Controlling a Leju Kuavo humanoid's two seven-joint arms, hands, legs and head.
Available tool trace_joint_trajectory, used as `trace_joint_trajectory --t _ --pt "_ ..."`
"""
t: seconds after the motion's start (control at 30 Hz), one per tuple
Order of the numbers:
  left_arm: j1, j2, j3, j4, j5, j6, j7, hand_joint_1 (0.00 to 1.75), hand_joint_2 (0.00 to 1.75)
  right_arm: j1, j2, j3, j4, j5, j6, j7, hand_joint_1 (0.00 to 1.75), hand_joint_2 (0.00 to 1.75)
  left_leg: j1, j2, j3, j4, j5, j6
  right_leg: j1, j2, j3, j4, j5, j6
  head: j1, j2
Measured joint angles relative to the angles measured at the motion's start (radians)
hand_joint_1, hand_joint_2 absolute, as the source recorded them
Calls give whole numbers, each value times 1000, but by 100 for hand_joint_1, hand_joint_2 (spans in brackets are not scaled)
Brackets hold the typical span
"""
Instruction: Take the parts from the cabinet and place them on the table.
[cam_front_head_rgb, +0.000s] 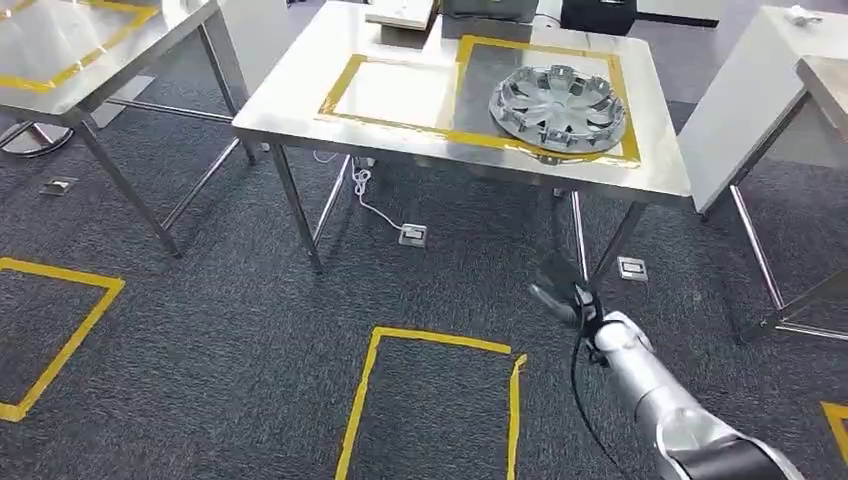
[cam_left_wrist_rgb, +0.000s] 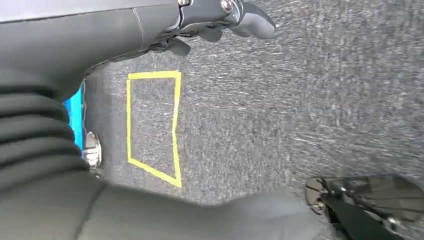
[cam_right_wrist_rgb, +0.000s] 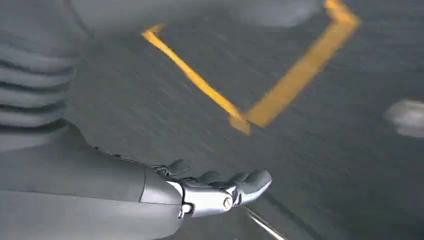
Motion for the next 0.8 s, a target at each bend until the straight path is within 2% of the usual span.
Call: trace_joint_trajectory --t 0.07,0.13,0.2,0.23,0.37,0.67,0.7,0.73,0.77,0.8 --pt "4 0 0 1 1 4 9 0 175 78 23 -46 53 -40 -10 83 0 175 -1 -1 -1 0 0 4 0 0 2 -5 8 11 0 0" --pt "7 0 0 2 6 6 12 0 175 156 48 -92 99 -81 2 213 0 175 -3 -1 -5 2 0 5 -2 0 2 -7 11 28 0 0" --pt "16 4 -16 -2 40 7 12 0 175 225 72 -125 122 -100 8 245 0 175 -6 1 -7 2 -2 7 -6 1 0 -7 11 47 0 0" --pt "21 6 -30 -5 61 7 12 0 175 247 81 -133 130 -106 8 245 0 175 -8 4 -8 2 -2 7 -8 4 -2 -7 11 51 0 0" --pt "35 18 -94 -18 171 0 4 0 175 304 103 -153 148 -125 11 235 0 175 -8 9 -9 1 -2 7 -8 9 -7 -6 10 54 0 0" --pt "77 43 -287 -58 432 -23 -16 0 175 366 134 -161 152 -160 16 190 0 175 -8 10 -9 0 -1 5 -8 11 -12 1 9 52 0 0" --pt "82 47 -312 -63 459 -25 -19 0 175 372 137 -161 152 -165 18 184 0 0 -8 10 -9 0 -1 4 -8 11 -12 1 9 52 0 0" --pt "87 50 -333 -68 490 -30 -22 0 175 377 139 -161 152 -168 21 179 0 0 -8 11 -9 0 0 4 -8 11 -12 1 9 52 0 0" --pt "92 52 -356 -73 520 -32 -23 0 0 382 142 -161 152 -173 24 175 0 0 -8 11 -9 0 0 3 -8 11 -12 2 9 51 0 0" --pt "98 55 -380 -78 551 -35 -25 0 0 388 145 -161 151 -177 26 169 0 0 -8 11 -9 0 0 3 -8 11 -13 2 9 51 0 0"
